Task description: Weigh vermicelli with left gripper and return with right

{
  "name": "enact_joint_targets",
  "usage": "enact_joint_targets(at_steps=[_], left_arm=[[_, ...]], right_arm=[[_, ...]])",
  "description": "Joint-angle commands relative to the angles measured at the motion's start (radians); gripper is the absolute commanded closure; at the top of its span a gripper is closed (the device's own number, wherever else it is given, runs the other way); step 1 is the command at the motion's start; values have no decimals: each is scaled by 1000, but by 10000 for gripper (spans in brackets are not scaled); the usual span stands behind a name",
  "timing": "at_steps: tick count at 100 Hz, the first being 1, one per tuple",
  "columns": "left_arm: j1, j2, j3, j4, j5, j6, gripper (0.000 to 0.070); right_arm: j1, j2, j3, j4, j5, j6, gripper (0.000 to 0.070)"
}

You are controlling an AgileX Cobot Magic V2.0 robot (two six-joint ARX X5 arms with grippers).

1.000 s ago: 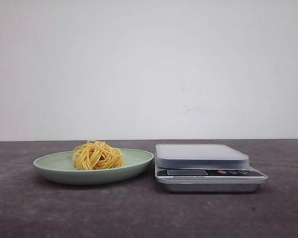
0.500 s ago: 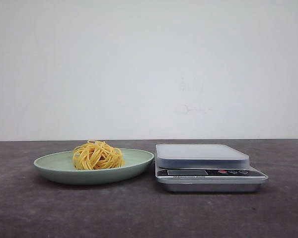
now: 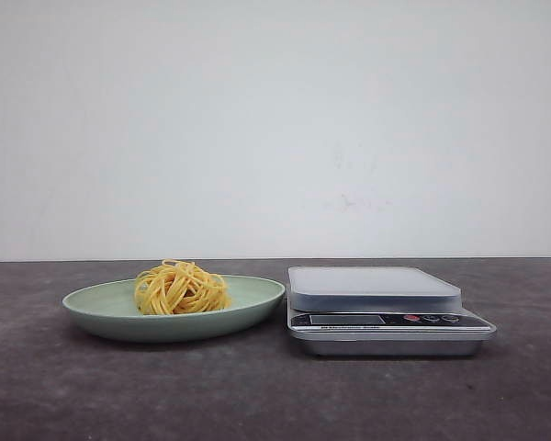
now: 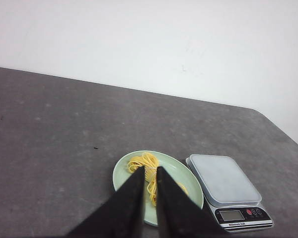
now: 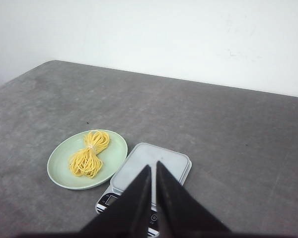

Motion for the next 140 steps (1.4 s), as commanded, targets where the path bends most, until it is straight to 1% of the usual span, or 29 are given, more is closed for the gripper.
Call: enact_joint_targets(at_steps=[1, 10, 12, 16, 22, 29, 41, 46, 56, 65, 77, 97, 103, 110, 123, 140], left_arm=[[1, 2, 8, 13, 1, 0, 694], [1, 2, 8, 15, 0, 2, 694], [1, 2, 8, 19, -2, 19, 695], [1, 2, 8, 32, -20, 77, 695], [4, 2, 1, 61, -50, 122, 695], [27, -2, -38, 151, -55, 172, 695], [96, -26, -166, 355, -55, 230, 695], [126, -37, -230, 426, -52, 237, 695], [169, -45, -354, 517, -52, 241, 695], [193, -45, -464, 605, -52, 264, 695], [210, -45, -609, 750, -52, 275, 695], [213, -45, -751, 901, -52, 307, 695], [213, -45, -777, 915, -52, 312, 695], [213, -45, -779, 877, -52, 320, 695], [213, -45, -779, 849, -51, 373, 695], [212, -45, -779, 778, -40, 355, 695]], right_arm=[[9, 2, 7, 13, 0, -7, 693], [9, 2, 7, 13, 0, -8, 693], [9, 2, 7, 13, 0, -8, 693], [9, 2, 7, 13, 0, -7, 693], [9, 2, 7, 13, 0, -7, 693], [9, 2, 7, 13, 0, -7, 693], [9, 2, 7, 13, 0, -7, 693], [9, 2, 7, 13, 0, -7, 693], [9, 2, 7, 13, 0, -8, 693], [9, 2, 7, 13, 0, -7, 693], [9, 2, 7, 13, 0, -8, 693], [9, 2, 7, 13, 0, -7, 693], [9, 2, 7, 13, 0, -7, 693], [9, 2, 7, 13, 0, -7, 693], [9, 2, 7, 13, 0, -7, 693], [9, 2, 7, 13, 0, -8, 693]])
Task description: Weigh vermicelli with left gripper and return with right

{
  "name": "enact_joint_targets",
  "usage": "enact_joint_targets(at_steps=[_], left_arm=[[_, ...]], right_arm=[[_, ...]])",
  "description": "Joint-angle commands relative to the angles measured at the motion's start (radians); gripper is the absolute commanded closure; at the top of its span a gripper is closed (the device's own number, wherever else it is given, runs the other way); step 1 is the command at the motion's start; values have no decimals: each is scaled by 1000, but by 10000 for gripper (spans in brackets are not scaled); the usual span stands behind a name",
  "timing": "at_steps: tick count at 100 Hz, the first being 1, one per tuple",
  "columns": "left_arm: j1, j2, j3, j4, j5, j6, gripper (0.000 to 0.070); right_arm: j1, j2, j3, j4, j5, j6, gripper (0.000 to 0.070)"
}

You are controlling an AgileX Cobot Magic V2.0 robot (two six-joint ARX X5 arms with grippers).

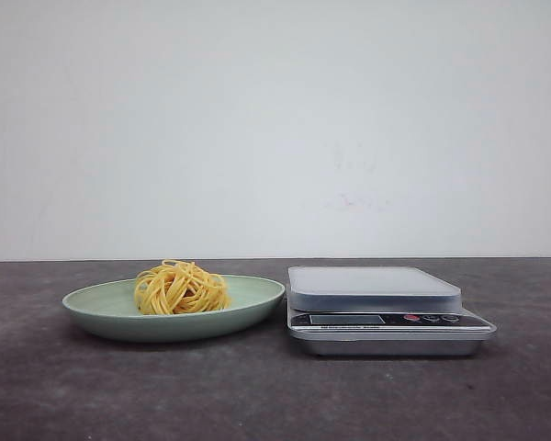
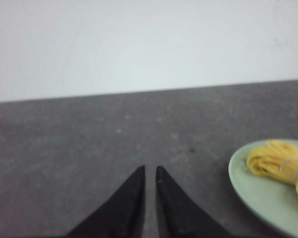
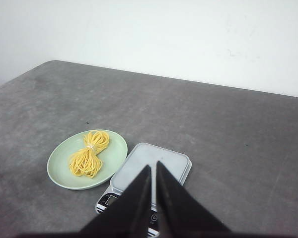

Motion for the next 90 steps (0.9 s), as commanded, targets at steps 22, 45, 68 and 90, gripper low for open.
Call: enact_joint_targets(at_steps=[22, 45, 68, 90], left_arm=[[-7, -1, -19, -123, 11, 9, 695], [-11, -1, -18, -129, 10, 9, 695], [-11, -1, -18, -129, 10, 9, 695], [-11, -1, -18, -129, 10, 9, 695]], right_arm=[[9, 2, 8, 12, 0, -7, 693], [9, 2, 8, 12, 0, -7, 693], [9, 2, 8, 12, 0, -8, 693], [9, 2, 8, 12, 0, -7, 693]])
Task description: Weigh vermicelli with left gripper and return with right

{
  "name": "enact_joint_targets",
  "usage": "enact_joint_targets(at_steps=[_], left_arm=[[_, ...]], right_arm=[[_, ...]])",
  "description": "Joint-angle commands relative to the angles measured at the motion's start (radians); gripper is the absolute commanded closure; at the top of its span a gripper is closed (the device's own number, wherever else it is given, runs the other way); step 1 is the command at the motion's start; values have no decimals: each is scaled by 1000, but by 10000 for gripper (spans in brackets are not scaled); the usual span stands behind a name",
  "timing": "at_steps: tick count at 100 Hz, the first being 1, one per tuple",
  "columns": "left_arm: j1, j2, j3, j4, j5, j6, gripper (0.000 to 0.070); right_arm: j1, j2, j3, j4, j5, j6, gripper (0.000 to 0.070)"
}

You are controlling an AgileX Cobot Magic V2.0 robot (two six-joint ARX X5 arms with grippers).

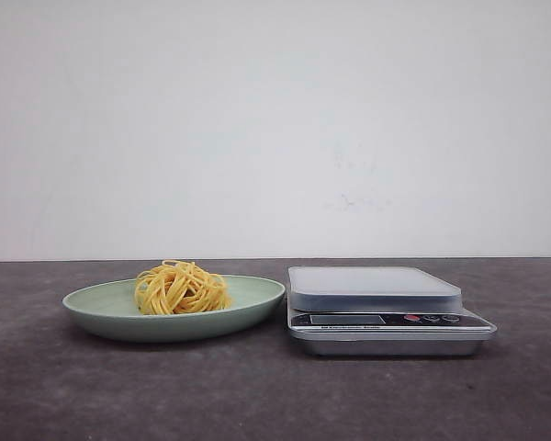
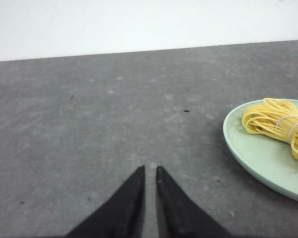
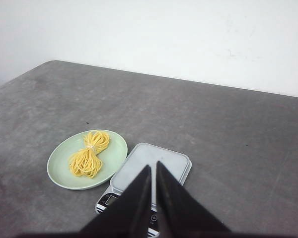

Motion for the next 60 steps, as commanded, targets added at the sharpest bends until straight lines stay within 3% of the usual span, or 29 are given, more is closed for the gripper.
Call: enact_joint_targets(at_steps=[1, 21, 37, 60], left_arm=[[0, -2, -18, -6, 5, 10, 695], [0, -2, -18, -6, 5, 10, 695], [0, -2, -18, -6, 5, 10, 695], [0, -2, -18, -6, 5, 10, 695]], right_arm=[[9, 2, 8, 13, 0, -8, 693], [9, 2, 8, 12, 0, -8, 693], [-5, 1, -3, 22, 18, -69, 693], [-288, -97, -220, 227, 26, -108, 693]])
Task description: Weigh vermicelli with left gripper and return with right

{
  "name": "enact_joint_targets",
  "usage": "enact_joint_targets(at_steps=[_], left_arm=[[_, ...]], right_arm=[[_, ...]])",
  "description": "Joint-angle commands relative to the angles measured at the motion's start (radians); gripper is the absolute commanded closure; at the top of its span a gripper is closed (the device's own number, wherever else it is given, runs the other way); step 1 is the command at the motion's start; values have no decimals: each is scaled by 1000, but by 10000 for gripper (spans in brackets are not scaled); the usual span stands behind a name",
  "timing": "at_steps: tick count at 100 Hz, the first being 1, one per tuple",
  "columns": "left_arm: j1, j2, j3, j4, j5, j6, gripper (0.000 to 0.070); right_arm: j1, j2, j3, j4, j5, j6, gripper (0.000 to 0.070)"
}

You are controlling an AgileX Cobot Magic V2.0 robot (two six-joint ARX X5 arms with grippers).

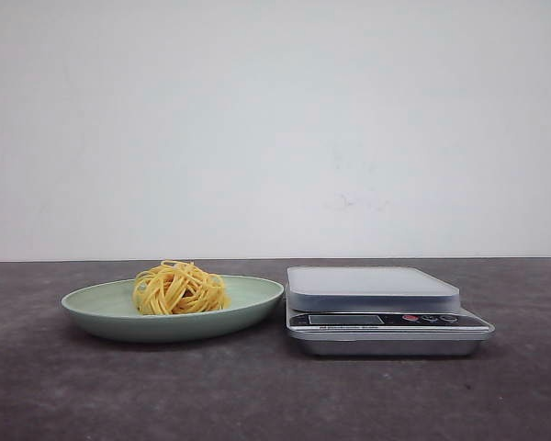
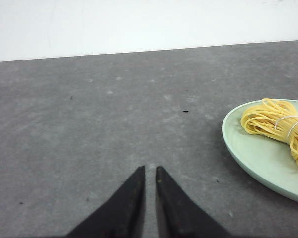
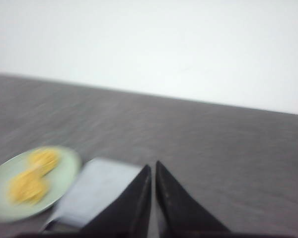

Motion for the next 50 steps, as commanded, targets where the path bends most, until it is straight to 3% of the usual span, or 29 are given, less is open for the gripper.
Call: enact_joint_targets(at_steps=[1, 31, 50], left_arm=[[0, -2, -18, -6, 5, 10, 695], [0, -2, -18, -6, 5, 10, 695], [0, -2, -18, -6, 4, 10, 695]], right_arm=[[-92, -32, -79, 77, 0, -21, 693], [-480, -190, -541, 421, -45, 24, 693], [-588, -272, -747, 534, -113, 19, 693]])
